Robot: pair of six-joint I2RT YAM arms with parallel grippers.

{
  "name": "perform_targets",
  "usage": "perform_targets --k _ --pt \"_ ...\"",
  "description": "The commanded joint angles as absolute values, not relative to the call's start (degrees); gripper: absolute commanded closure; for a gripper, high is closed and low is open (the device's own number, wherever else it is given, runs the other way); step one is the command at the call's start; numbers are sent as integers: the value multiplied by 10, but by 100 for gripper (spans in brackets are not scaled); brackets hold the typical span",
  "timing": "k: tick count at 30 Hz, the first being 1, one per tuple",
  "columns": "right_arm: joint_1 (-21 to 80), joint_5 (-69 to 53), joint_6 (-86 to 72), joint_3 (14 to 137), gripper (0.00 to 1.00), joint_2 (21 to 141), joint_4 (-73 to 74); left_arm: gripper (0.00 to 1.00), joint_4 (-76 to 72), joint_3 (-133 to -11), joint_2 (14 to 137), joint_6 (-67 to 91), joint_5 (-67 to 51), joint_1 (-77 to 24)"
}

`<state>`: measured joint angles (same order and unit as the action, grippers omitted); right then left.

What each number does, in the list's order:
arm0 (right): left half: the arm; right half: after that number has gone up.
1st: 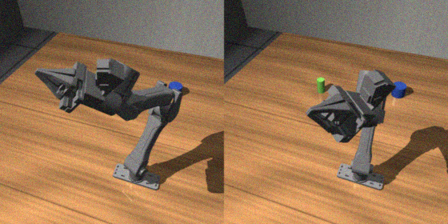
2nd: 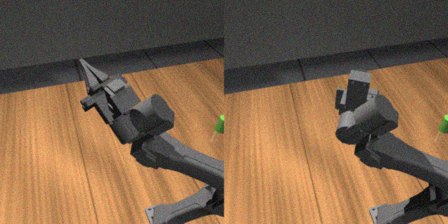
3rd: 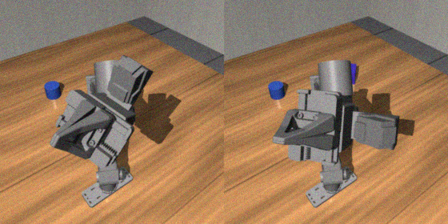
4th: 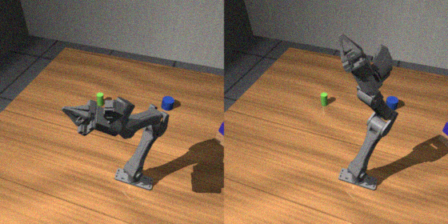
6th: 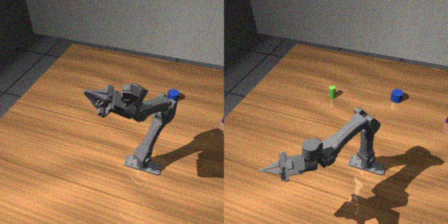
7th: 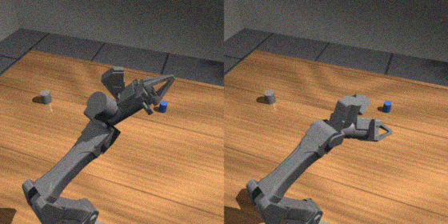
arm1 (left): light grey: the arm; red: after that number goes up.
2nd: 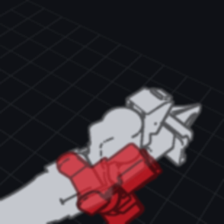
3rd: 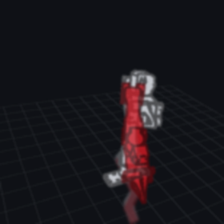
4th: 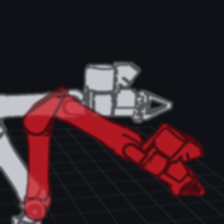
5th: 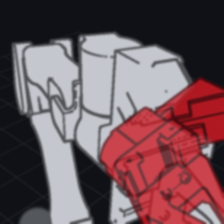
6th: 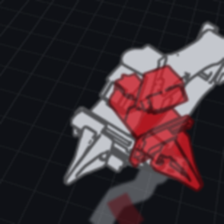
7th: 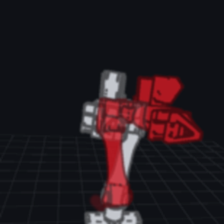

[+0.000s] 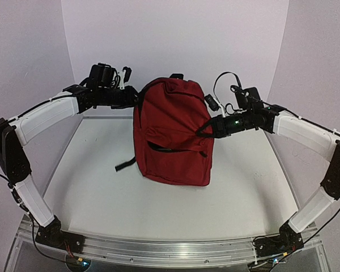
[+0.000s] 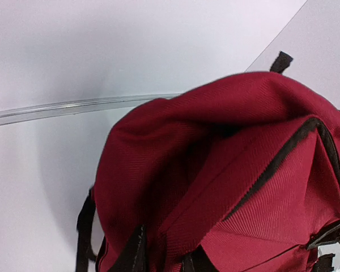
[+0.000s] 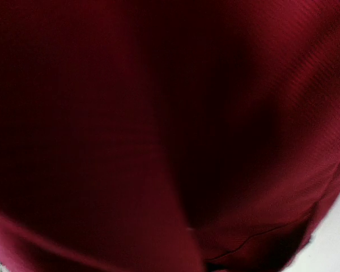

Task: Pack the student bag
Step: Adjust the student bag at the center of the board, then zip the student bag at the center of the board.

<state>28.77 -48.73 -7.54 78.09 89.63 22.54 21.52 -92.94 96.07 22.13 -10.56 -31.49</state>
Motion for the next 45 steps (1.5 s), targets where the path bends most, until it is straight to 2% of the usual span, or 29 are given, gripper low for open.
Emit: perform_targets --k 1,6,8,15,21,26,38,45 --pt "288 -546 -158 727 100 883 93 55 170 -932 953 206 -76 -290" --pt "304 -516 -194 686 100 876 34 41 136 -802 838 228 -10 -351" --pt "307 -500 -213 682 100 872 14 39 158 -769 807 234 30 -384" --pt "310 -465 -260 684 100 880 4 39 115 -641 780 270 -21 -513" --pt "323 -444 -296 701 100 886 -16 51 54 -637 832 266 -26 -613" --pt "345 -420 -321 728 100 902 -17 59 7 -644 866 299 -11 -634" --pt "384 -408 -321 737 100 917 -17 60 -50 -679 926 348 51 -636" --pt "391 -404 -317 736 100 916 -17 51 -45 -685 930 370 59 -636"
